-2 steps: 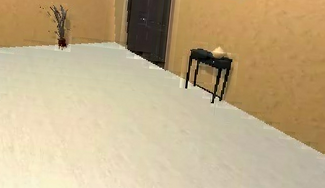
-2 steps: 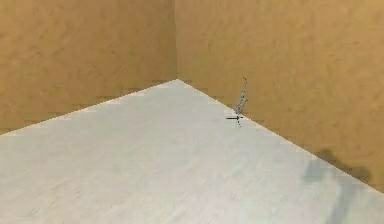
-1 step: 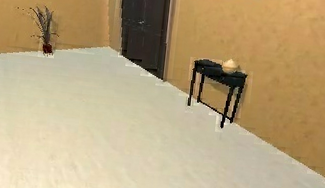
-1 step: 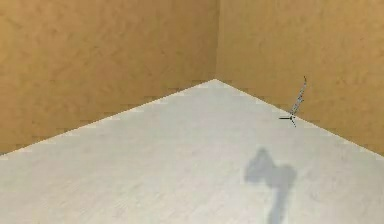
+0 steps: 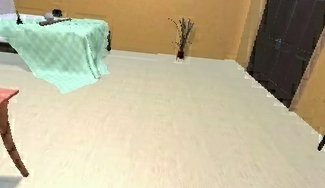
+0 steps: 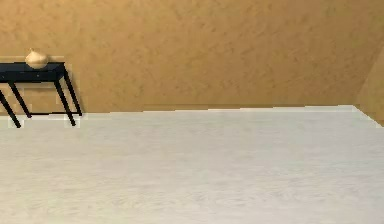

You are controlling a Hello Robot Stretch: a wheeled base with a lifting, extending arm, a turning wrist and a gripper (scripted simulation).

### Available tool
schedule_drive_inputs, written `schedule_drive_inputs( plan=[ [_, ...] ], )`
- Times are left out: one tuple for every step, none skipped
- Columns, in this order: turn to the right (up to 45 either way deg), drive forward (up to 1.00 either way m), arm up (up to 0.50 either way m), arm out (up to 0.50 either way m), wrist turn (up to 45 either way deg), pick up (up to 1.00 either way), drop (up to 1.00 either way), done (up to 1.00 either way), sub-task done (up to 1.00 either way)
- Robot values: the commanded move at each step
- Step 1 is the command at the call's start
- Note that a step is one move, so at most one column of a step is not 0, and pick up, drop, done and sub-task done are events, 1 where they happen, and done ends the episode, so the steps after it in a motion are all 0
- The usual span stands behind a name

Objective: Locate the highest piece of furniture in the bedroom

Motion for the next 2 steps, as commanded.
schedule_drive_inputs(
  plan=[
    [-3.0, 0.00, 0.00, 0.00, 0.0, 0.00, 0.00, 0.00, 0.00],
    [0.0, 0.85, 0.00, 0.00, 0.0, 0.00, 0.00, 0.00, 0.00]
  ],
)
